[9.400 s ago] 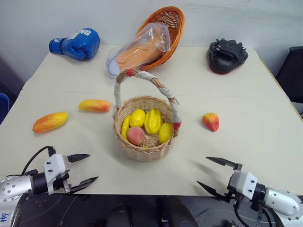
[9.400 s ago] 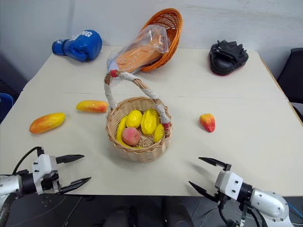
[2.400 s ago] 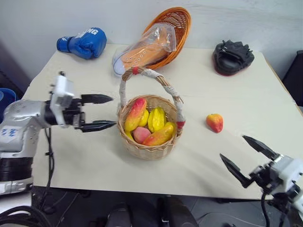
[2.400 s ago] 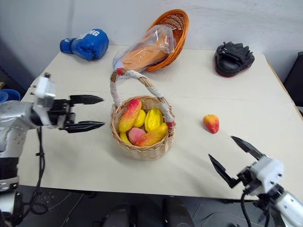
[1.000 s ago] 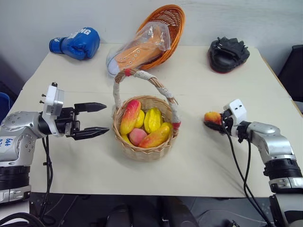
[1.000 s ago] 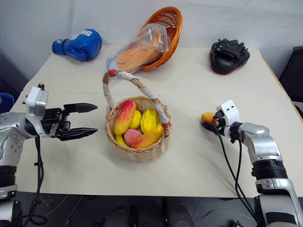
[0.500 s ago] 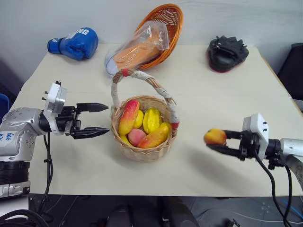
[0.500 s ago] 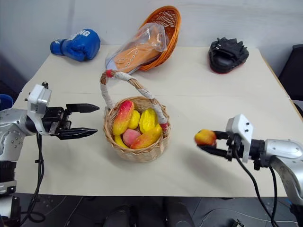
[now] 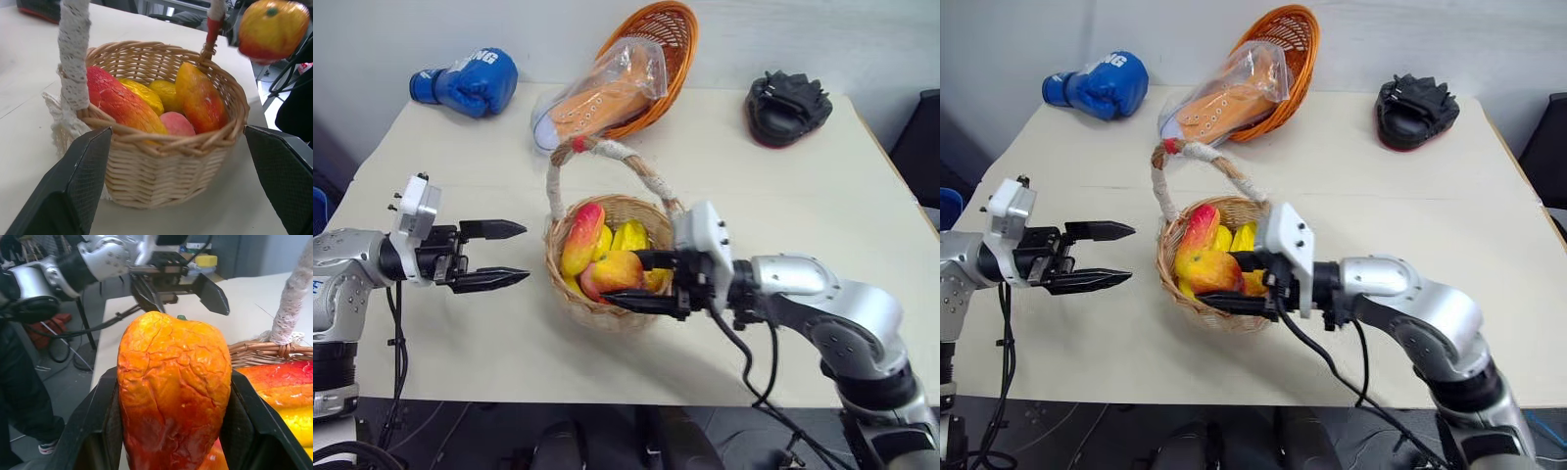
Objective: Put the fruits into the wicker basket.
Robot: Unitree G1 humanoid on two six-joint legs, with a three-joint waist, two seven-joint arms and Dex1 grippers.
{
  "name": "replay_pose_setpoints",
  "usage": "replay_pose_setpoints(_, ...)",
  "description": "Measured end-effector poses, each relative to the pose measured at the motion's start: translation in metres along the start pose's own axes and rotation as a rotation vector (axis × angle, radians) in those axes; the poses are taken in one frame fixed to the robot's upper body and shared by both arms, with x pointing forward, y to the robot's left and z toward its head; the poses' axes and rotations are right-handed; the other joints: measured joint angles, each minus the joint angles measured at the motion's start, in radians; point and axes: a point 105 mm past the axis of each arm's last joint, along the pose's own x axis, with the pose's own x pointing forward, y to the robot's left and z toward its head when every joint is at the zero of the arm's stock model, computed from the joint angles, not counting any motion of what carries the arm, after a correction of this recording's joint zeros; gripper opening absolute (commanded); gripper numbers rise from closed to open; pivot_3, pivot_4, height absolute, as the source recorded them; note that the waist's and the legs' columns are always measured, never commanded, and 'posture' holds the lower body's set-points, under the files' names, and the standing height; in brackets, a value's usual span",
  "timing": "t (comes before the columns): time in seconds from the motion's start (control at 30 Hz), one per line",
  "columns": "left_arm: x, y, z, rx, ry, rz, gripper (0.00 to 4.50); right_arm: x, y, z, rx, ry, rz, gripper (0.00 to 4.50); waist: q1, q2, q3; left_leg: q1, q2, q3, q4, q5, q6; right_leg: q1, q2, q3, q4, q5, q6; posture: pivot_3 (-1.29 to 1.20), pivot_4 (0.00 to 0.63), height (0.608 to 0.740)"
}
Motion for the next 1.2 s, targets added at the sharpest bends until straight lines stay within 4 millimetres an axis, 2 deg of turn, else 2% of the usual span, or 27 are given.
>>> replay_pose_setpoints(0.1, 0.001, -0.003, -0.001, -0.003, -0.001, 0.0, 4.5, 0.012, -0.012, -0.007, 0.013, 0.023, -0.05, 2.05, -0.002, 0.0, 0.0, -0.001, 0.0, 0.0, 0.0, 0.0, 0.0, -0.001, 0.0, 0.0, 0.0, 0.0, 0.0, 0.0, 0.15, 0.74)
replay_pose_setpoints(0.23, 0.002, -0.002, 0.0, 0.002, -0.004, 0.016, 4.5, 0.017, -0.022, -0.02, 0.039, 0.07, -0.116, 3.42, -0.004, 0.0, 0.0, 0.0, 0.0, 0.0, 0.001, 0.0, 0.0, -0.001, 0.0, 0.0, 0.002, 0.0, 0.0, 0.0, 0.15, 0.74)
replay_pose_setpoints(0.33, 0.003, -0.001, 0.001, 0.008, -0.016, 0.027, 4.5, 0.015, -0.025, -0.021, 0.025, 0.077, -0.14, 4.47, -0.004, 0.0, 0.0, 0.0, 0.0, 0.0, 0.002, 0.0, 0.0, 0.0, 0.0, 0.0, 0.003, 0.0, 0.0, 0.0, 0.15, 0.74)
replay_pose_setpoints(0.43, 0.005, -0.001, 0.0, 0.005, -0.03, 0.029, 4.5, 0.009, -0.023, -0.023, 0.015, 0.065, -0.123, 4.49, -0.002, 0.0, 0.0, 0.0, 0.0, 0.0, 0.002, 0.0, 0.0, 0.0, 0.0, 0.0, 0.003, 0.0, 0.0, 0.0, 0.15, 0.74)
replay_pose_setpoints(0.67, 0.008, 0.0, 0.003, 0.034, -0.038, 0.026, 4.5, -0.042, 0.008, -0.019, 0.005, -0.046, -0.054, 4.49, 0.008, 0.0, 0.0, 0.0, 0.0, 0.0, -0.001, 0.0, 0.0, 0.001, 0.0, -0.001, -0.001, 0.0, 0.0, 0.0, 0.15, 0.74)
replay_pose_setpoints(0.83, 0.01, 0.005, 0.007, 0.059, -0.064, 0.03, 4.5, -0.085, 0.022, -0.038, 0.079, -0.013, -0.115, 4.49, 0.019, 0.0, 0.0, 0.005, -0.001, 0.0, 0.0, 0.0, 0.001, 0.006, 0.0, 0.0, 0.0, 0.0, 0.0, 0.0, 0.15, 0.74)
replay_pose_setpoints(0.97, 0.012, 0.004, 0.006, 0.065, -0.069, 0.024, 4.5, -0.103, 0.03, -0.04, 0.101, -0.03, -0.185, 4.49, 0.021, 0.0, 0.0, 0.005, -0.001, -0.001, -0.001, 0.001, 0.0, 0.006, 0.001, 0.001, 0.001, 0.001, 0.001, 0.0, 0.15, 0.74)
replay_pose_setpoints(1.07, 0.01, 0.005, 0.005, 0.059, -0.07, 0.03, 4.5, -0.132, 0.03, -0.05, 0.12, 0.012, -0.323, 4.49, 0.026, -0.001, 0.0, 0.005, -0.002, -0.002, -0.001, 0.002, 0.0, 0.006, 0.001, 0.001, 0.001, 0.001, 0.001, 0.0, 0.15, 0.74)
replay_pose_setpoints(1.2, 0.007, 0.006, 0.003, 0.046, -0.063, 0.029, 4.5, -0.167, 0.013, -0.044, 0.057, 0.025, -0.486, 4.49, 0.02, -0.001, 0.0, 0.006, -0.003, 0.0, 0.0, 0.002, 0.002, 0.007, 0.001, 0.002, 0.0, 0.003, 0.003, 0.0, 0.15, 0.74)
